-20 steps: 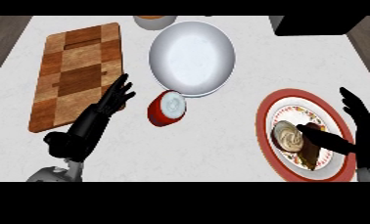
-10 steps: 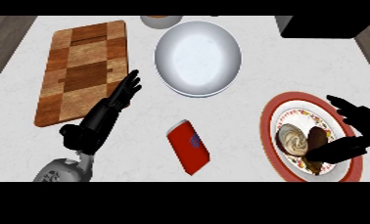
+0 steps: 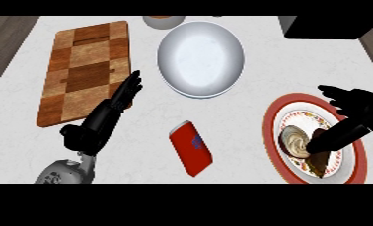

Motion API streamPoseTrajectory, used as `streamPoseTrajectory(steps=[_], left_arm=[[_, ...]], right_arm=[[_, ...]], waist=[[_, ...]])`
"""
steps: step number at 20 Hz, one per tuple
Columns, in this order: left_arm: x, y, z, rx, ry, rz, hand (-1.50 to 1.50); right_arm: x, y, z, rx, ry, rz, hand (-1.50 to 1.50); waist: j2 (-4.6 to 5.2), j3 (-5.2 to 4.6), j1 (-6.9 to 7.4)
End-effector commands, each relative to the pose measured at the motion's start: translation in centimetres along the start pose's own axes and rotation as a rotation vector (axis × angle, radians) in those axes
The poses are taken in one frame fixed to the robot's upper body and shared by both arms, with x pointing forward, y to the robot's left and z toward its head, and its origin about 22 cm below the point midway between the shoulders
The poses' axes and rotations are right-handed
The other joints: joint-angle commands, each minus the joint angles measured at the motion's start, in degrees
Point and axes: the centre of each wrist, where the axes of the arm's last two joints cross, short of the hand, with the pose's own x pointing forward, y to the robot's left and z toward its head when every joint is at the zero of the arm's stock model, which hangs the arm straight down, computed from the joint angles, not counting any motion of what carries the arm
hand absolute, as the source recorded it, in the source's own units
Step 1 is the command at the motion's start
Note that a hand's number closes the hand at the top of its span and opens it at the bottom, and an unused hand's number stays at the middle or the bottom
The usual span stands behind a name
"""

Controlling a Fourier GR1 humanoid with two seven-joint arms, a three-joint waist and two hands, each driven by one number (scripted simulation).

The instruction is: Pick the cupcake from the plate and place it in the bowl

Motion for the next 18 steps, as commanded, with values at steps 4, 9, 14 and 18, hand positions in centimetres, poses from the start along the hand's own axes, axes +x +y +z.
streamPoseTrajectory(steps=[4, 9, 14, 18], left_arm=[[-0.4, -0.5, 1.0, 0.011, -0.003, -0.007, 0.00], [0.2, 1.0, 0.6, 0.023, 0.008, 0.000, 0.00], [-0.4, 0.4, 0.5, 0.012, -0.013, -0.012, 0.00], [-0.1, 1.3, -0.1, 0.002, 0.003, -0.001, 0.00]], right_arm=[[1.5, 2.9, -0.2, 0.024, 0.133, 0.053, -1.50], [2.4, 3.4, 1.6, -0.040, 0.114, 0.088, -1.50], [1.9, 5.3, 0.6, -0.121, 0.100, 0.096, -1.50], [2.1, 5.1, -0.6, -0.186, 0.134, 0.145, -1.50]], waist=[[-0.16, 0.06, -0.39], [-0.22, 0.05, -0.66], [-0.19, 0.05, -0.76], [-0.11, 0.05, -0.61]])
